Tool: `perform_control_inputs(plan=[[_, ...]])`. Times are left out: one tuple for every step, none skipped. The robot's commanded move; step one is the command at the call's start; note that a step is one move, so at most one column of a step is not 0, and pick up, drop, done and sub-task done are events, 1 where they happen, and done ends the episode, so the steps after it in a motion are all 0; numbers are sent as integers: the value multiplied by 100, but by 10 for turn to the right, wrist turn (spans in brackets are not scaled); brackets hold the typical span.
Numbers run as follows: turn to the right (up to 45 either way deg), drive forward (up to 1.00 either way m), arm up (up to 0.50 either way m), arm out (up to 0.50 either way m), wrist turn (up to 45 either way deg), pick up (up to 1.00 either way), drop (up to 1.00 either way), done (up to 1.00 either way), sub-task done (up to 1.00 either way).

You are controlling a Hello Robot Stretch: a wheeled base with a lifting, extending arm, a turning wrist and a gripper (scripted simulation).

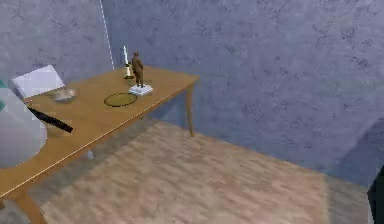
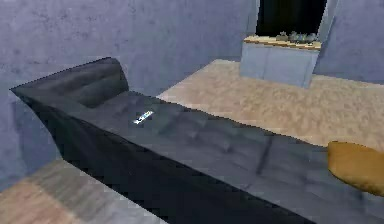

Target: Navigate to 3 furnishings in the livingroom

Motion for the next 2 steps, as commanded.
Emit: perform_control_inputs(plan=[[450, 0, 0, 0, 0, 0, 0, 0, 0], [450, 0, 0, 0, 0, 0, 0, 0, 0]])
